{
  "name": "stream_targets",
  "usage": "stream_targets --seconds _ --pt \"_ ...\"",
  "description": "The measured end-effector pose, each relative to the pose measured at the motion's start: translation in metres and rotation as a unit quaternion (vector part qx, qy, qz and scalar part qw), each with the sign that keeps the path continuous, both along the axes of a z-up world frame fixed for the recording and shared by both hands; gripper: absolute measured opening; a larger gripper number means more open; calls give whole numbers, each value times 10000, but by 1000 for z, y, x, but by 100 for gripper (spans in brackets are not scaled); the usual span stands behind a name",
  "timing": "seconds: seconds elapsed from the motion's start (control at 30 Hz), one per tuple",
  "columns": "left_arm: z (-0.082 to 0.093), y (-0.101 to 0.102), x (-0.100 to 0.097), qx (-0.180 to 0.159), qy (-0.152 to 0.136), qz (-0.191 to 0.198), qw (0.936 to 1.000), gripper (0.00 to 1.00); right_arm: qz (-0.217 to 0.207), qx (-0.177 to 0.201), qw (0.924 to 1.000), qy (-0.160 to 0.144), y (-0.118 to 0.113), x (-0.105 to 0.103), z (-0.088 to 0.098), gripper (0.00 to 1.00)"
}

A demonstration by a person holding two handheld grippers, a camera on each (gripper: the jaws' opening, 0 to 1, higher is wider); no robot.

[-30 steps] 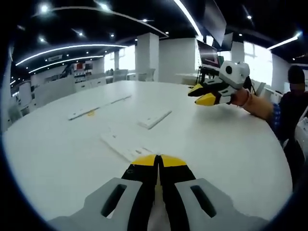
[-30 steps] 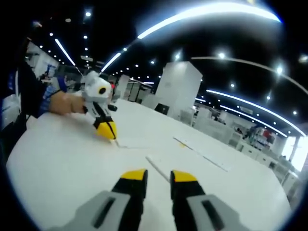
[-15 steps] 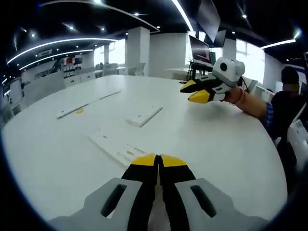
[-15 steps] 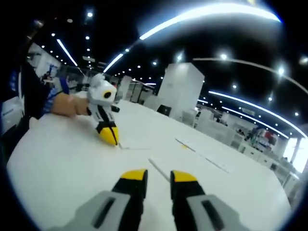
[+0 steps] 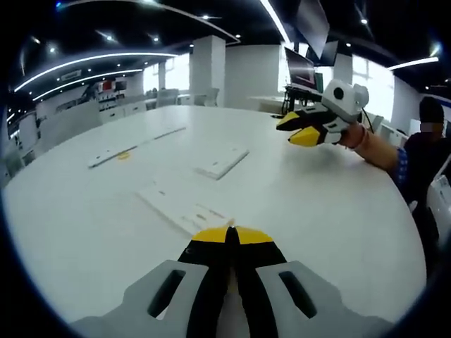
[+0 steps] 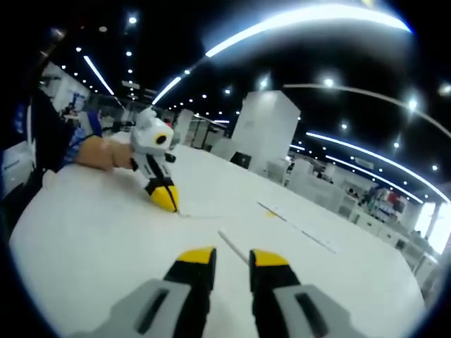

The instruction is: Locate the socket holder cover, grip the socket holder cover, clip it into the socket holder slot.

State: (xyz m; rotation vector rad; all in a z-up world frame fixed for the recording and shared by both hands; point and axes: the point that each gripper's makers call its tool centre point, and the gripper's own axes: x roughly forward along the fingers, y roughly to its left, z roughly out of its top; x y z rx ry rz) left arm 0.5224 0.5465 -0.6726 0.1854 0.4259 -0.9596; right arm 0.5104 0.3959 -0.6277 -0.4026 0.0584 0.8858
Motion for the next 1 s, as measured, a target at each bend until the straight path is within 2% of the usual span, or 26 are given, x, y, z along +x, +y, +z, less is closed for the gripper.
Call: stream_targets --seconds 1.0 --pt "3 5 20 -84 -77 235 9997 3 42 -57 10000 27 2 -1 -3 20"
